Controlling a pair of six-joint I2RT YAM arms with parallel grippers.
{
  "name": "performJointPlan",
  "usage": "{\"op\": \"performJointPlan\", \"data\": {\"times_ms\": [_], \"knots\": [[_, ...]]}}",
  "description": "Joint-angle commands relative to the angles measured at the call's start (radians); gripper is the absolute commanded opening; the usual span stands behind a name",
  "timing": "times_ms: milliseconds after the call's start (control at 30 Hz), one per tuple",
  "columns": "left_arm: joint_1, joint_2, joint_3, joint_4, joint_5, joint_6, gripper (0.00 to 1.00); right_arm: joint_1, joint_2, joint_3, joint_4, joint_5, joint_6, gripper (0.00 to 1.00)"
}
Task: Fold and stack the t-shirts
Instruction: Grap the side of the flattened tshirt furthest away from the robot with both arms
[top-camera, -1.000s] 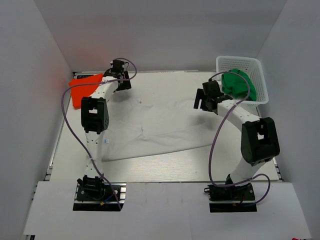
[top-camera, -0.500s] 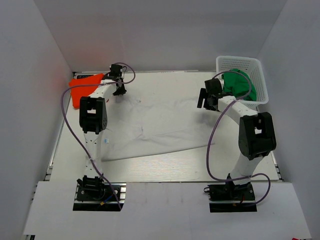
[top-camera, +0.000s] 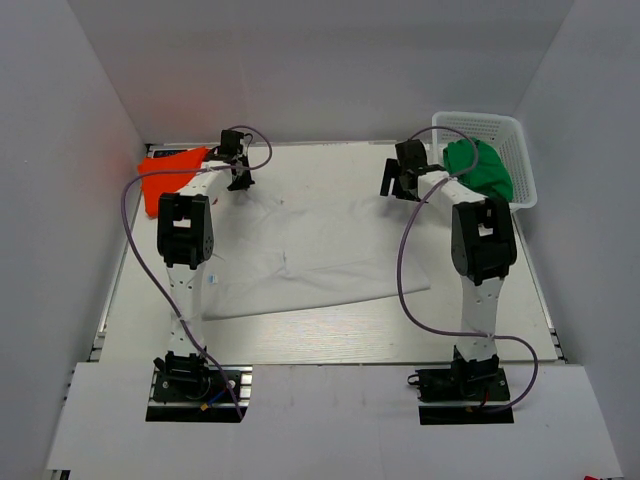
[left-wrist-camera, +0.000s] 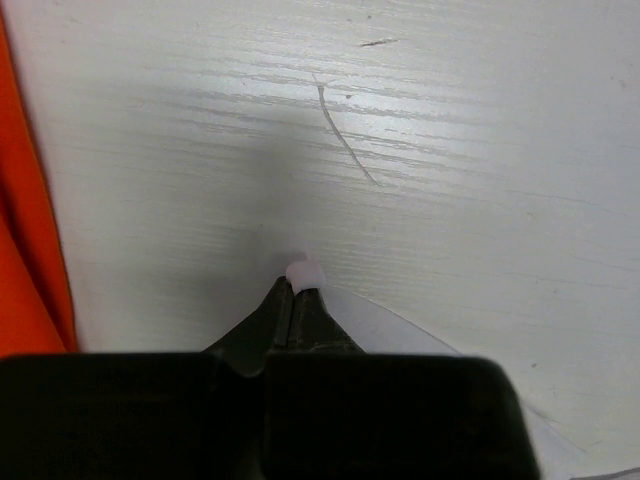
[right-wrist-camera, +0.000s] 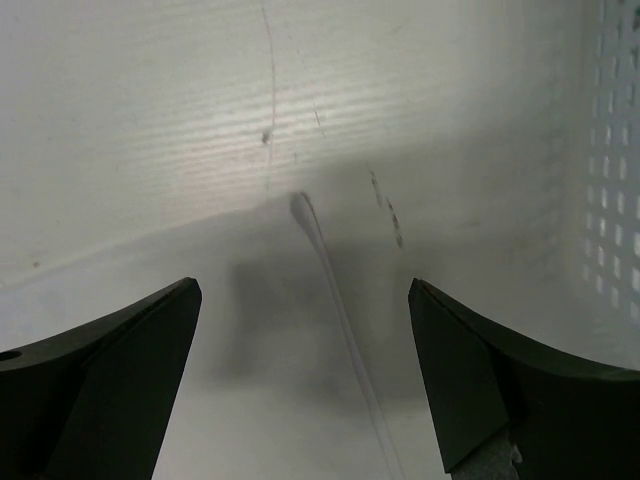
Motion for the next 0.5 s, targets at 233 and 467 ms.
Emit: {"op": "performJointPlan", "data": {"times_ms": [233, 467], "knots": [[-0.002, -0.071, -0.045, -0.005, 0.063, 0.018, 0.0, -0.006, 0.177, 0.202, 0.075, -0.059, 0.002, 0.9], [-0.002, -0.071, -0.045, -0.005, 0.031, 0.009, 0.0, -0.008, 0.148, 0.115, 0.105, -0.053, 0.018, 0.51]]}}
